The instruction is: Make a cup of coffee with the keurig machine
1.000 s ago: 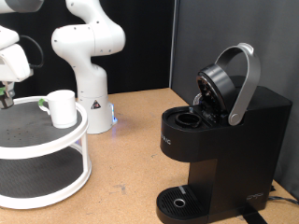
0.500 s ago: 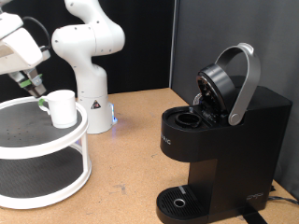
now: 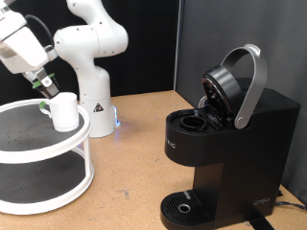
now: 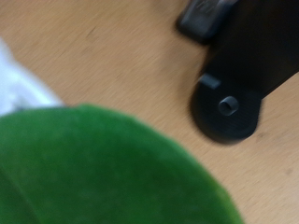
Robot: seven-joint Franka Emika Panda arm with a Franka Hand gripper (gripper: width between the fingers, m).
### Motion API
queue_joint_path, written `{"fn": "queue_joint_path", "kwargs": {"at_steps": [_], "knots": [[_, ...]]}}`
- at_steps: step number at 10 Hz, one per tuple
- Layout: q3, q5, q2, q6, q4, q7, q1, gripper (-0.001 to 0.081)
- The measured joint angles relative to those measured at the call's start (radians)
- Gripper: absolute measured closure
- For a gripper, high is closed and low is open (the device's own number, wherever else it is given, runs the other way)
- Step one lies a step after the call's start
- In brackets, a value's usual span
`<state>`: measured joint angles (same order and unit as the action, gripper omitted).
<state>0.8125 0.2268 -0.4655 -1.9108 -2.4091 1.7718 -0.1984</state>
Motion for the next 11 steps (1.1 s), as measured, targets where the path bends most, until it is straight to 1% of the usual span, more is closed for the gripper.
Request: {"fn": "queue_joint_path", "kwargs": {"at_steps": [2,3,5,6,7,8,9,10,11], "knots": [[0.021,0.18,0.0,0.009,0.001,-0.008,-0.037,0.0339],[0.017,0.26,0.0,-0.004,0.0,-0.039,-0.054,0.0339],[-0.016,0.404,0.002,-0.084,-0.003,-0.149,-0.087,0.0339],[-0.04,0.445,0.008,-0.132,-0.003,-0.198,-0.1,0.0339],[-0.06,0.459,0.024,-0.169,-0.003,-0.232,-0.104,0.0339],[-0.057,0.458,0.023,-0.161,-0.003,-0.221,-0.103,0.0339],[-0.043,0.434,0.027,-0.077,0.007,-0.21,-0.104,0.0339],[-0.024,0.417,0.036,0.029,0.03,-0.211,-0.106,0.0339],[-0.016,0.415,0.053,0.108,0.058,-0.231,-0.109,0.0339]]}}
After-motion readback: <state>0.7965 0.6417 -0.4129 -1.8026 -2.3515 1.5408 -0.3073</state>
